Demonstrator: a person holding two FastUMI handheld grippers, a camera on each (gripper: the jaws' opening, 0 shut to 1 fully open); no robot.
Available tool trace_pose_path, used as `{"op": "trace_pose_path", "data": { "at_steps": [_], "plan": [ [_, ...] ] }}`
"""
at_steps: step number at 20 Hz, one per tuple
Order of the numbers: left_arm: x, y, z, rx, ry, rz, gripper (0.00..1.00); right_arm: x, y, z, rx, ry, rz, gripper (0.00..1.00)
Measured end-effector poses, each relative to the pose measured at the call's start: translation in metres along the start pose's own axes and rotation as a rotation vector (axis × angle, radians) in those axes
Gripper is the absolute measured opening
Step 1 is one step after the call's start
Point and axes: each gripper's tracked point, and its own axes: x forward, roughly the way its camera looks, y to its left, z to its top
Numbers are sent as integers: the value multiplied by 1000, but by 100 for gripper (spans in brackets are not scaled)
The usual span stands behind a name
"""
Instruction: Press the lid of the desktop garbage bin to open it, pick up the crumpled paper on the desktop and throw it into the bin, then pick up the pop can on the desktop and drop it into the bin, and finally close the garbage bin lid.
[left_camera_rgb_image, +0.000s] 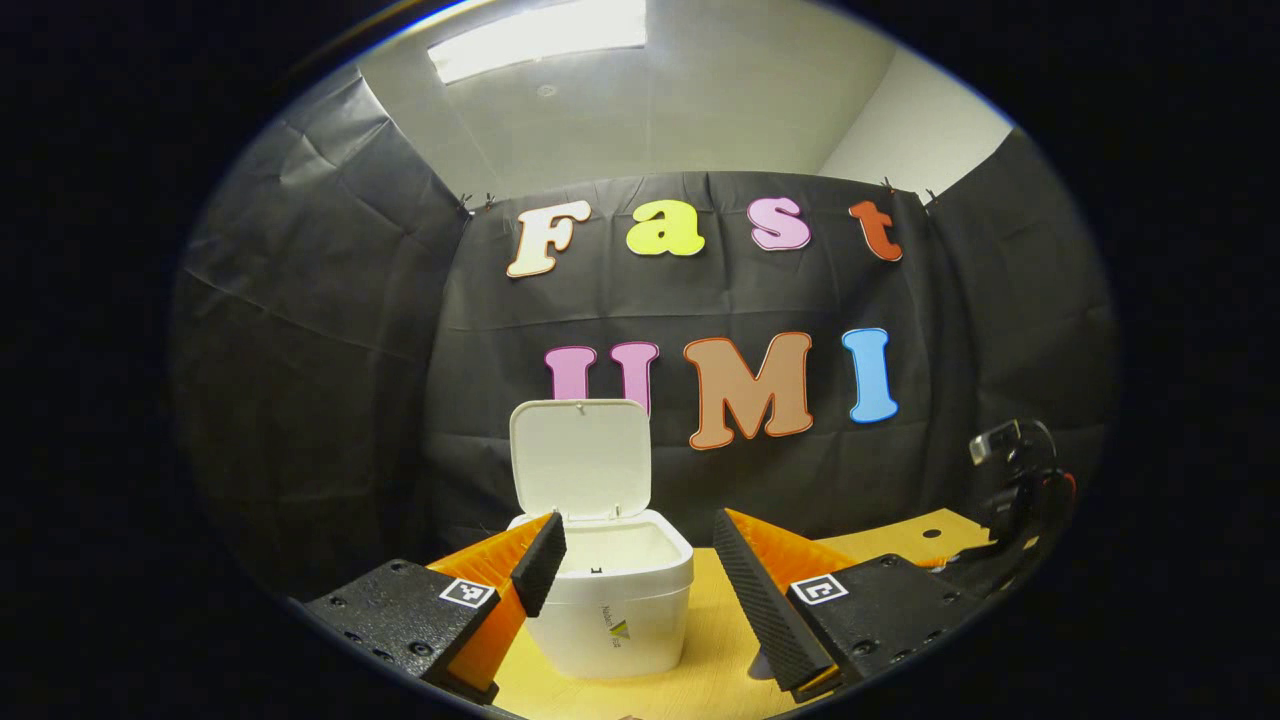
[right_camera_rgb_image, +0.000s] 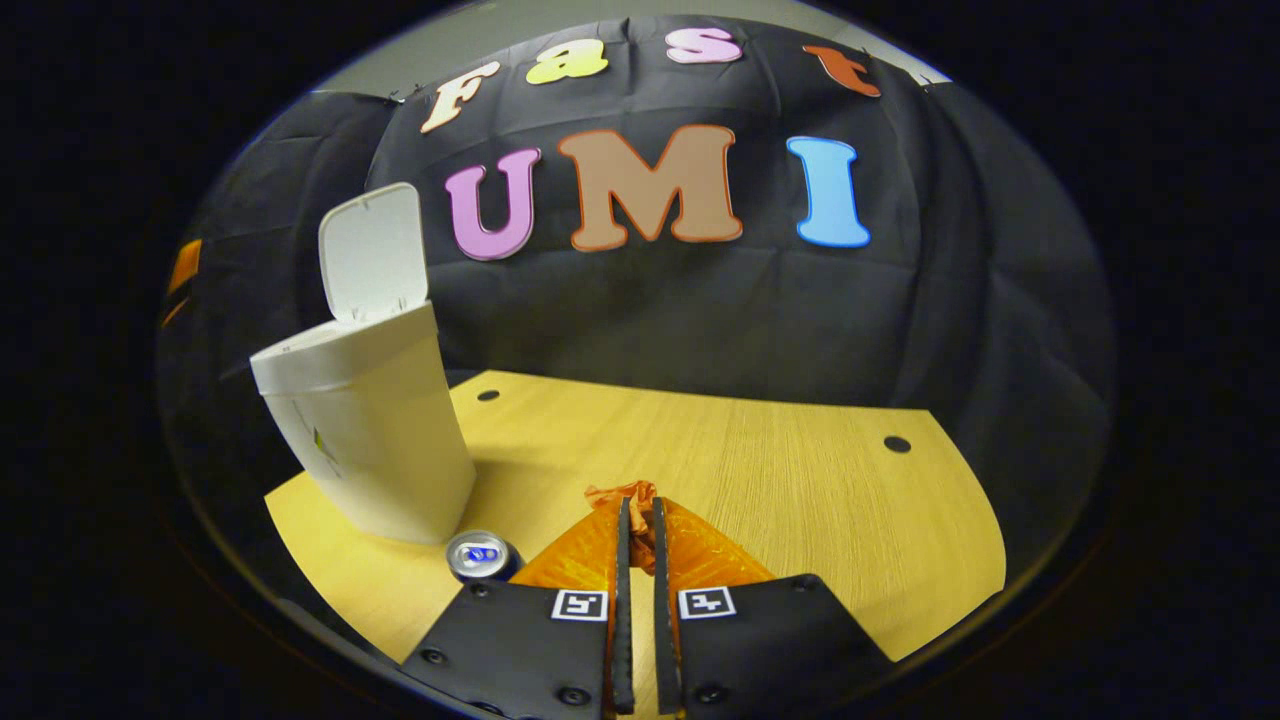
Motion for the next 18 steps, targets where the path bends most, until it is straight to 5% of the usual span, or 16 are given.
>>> {"op": "trace_pose_path", "data": {
  "at_steps": [10, 18],
  "plan": [
    [-4, 37, -7, -14, 9, 61, 91, -18, 80, 124, -55, -242, 153, 11],
    [-15, 86, -18, -17, 29, 137, 91, -5, 178, 164, -155, -304, 291, 11]
  ]
}}
